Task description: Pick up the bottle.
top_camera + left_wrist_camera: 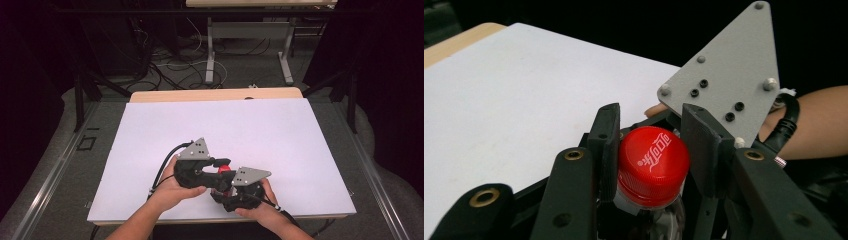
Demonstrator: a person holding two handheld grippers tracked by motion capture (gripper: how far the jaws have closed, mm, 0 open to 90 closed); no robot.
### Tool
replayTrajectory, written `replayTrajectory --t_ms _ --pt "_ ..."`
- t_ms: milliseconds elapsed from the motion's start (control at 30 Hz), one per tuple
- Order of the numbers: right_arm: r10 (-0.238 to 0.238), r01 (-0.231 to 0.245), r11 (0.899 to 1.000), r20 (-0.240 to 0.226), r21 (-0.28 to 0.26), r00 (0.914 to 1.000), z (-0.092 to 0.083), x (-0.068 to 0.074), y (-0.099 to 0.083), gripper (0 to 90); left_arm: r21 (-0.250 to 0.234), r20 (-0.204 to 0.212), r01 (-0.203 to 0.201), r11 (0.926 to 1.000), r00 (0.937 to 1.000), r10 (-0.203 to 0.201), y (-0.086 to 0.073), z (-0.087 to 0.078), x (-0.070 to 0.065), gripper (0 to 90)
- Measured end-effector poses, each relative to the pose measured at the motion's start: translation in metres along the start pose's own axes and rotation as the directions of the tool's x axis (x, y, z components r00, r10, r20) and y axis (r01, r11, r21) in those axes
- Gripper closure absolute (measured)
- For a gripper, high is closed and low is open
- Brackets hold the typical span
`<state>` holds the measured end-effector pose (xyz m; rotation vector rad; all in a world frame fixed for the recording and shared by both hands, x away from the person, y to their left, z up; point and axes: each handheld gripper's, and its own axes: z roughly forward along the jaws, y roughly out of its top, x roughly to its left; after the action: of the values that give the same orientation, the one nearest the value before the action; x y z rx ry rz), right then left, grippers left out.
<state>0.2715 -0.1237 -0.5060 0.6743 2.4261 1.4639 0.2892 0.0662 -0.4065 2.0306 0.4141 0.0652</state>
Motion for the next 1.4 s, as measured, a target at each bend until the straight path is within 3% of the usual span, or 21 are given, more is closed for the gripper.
replayTrajectory --t_ms 167,233,267,333,367,400,467,500,533,567,600,667,733,867,900,1000,1033,1100,1233,1300,1400 --pt "0.001 -0.002 1.0 0.027 0.004 0.9996 0.0 0.0 0.0 28.6 -0.014 -0.124 0.02 0.9997 0.9921 -0.021 0.0 0.003 -0.013 61.7" --pt "0.01 -0.01 1.0 0.038 -0.001 0.9992 0.0 0.001 0.0 28.6 -0.018 -0.14 0.039 0.9991 0.9893 -0.042 0.0 0.004 -0.016 61.7" --pt "0.011 -0.011 1.0 0.045 -0.002 0.9989 0.0 0.001 0.0 28.6 -0.028 -0.188 0.055 0.9981 0.9803 -0.059 0.0 0.005 -0.021 61.7" --pt "0.004 -0.005 1.0 0.049 0.016 0.9988 -0.001 0.0 0.0 28.6 -0.034 -0.229 0.086 0.9958 0.9692 -0.091 0.0 0.006 -0.025 61.7" --pt "0.004 -0.005 1.0 0.049 0.016 0.9988 -0.001 0.0 0.0 28.6 -0.034 -0.229 0.086 0.9958 0.9692 -0.091 0.0 0.006 -0.025 61.7" --pt "0.008 -0.009 1.0 0.066 0.014 0.9978 0.0 0.001 0.0 28.6 -0.05 -0.272 0.101 0.9937 0.9561 -0.11 0.001 0.009 -0.028 61.7" --pt "0.015 -0.016 1.0 0.075 0.014 0.9971 0.0 0.001 0.0 28.6 -0.047 -0.3 0.122 0.9914 0.945 -0.131 0.002 0.01 -0.031 61.7" --pt "0.018 -0.02 1.0 0.082 0.016 0.9965 0.0 0.001 0.0 28.6 -0.047 -0.3 0.122 0.9914 0.945 -0.131 0.002 0.01 -0.031 61.7" --pt "0.02 -0.021 1.0 0.09 0.016 0.9957 0.0 0.001 0.0 28.6 -0.053 -0.325 0.135 0.9894 0.9345 -0.145 0.002 0.012 -0.033 61.7" --pt "0.026 -0.027 0.999 0.097 0.017 0.9949 0.0 0.001 0.0 28.6 -0.06 -0.335 0.141 0.9882 0.9297 -0.153 0.003 0.013 -0.033 61.7" --pt "0.027 -0.029 0.999 0.108 0.018 0.9938 0.0 0.0 0.0 28.6 -0.06 -0.335 0.141 0.9882 0.9297 -0.153 0.003 0.013 -0.033 61.7" --pt "0.038 -0.041 0.999 0.12 0.025 0.9921 0.001 0.001 0.0 28.6 -0.074 -0.358 0.155 0.9851 0.9178 -0.172 0.002 0.017 -0.034 61.6" --pt "0.041 -0.045 0.999 0.139 0.027 0.9895 0.001 0.0 0.0 28.6 -0.076 -0.363 0.155 0.985 0.9157 -0.172 0.002 0.019 -0.034 61.5" --pt "0.042 -0.045 0.999 0.143 0.015 0.9888 0.002 -0.001 -0.001 28.6 -0.081 -0.357 0.154 0.9847 0.9178 -0.173 0.001 0.019 -0.033 61.0" --pt "0.04 -0.042 0.999 0.139 0.015 0.9895 0.002 -0.001 -0.001 28.6 -0.082 -0.342 0.155 0.9846 0.9234 -0.174 0.001 0.017 -0.031 60.5" --pt "0.041 -0.043 0.999 0.114 0.02 0.9927 0.002 -0.001 -0.002 28.5 -0.07 -0.338 0.154 0.9856 0.9258 -0.169 0.001 0.015 -0.029 52.9" --pt "0.039 -0.042 0.999 0.108 0.023 0.9934 0.002 -0.001 -0.002 28.6 -0.064 -0.32 0.157 0.9856 0.9321 -0.169 0.001 0.013 -0.028 51.2" --pt "0.041 -0.044 0.999 0.094 0.026 0.9947 0.003 -0.001 -0.002 28.6 -0.07 -0.316 0.148 0.9865 0.9346 -0.163 0.001 0.009 -0.027 48.6" --pt "0.043 -0.044 0.999 0.052 0.023 0.9977 0.002 -0.002 -0.002 28.6 -0.053 -0.206 0.106 0.993 0.9719 -0.115 0.004 -0.008 -0.016 41.3" --pt "0.03 -0.031 0.999 0.035 0.024 0.9989 0.0 -0.001 -0.001 28.5 -0.047 -0.143 0.091 0.9947 0.9849 -0.097 0.004 -0.014 -0.011 41.1" --pt "0.014 -0.014 1.0 0.012 0.007 0.9998 0.0 0.0 0.001 28.5 -0.04 -0.089 0.069 0.9968 0.9934 -0.072 0.003 -0.021 -0.004 40.5"
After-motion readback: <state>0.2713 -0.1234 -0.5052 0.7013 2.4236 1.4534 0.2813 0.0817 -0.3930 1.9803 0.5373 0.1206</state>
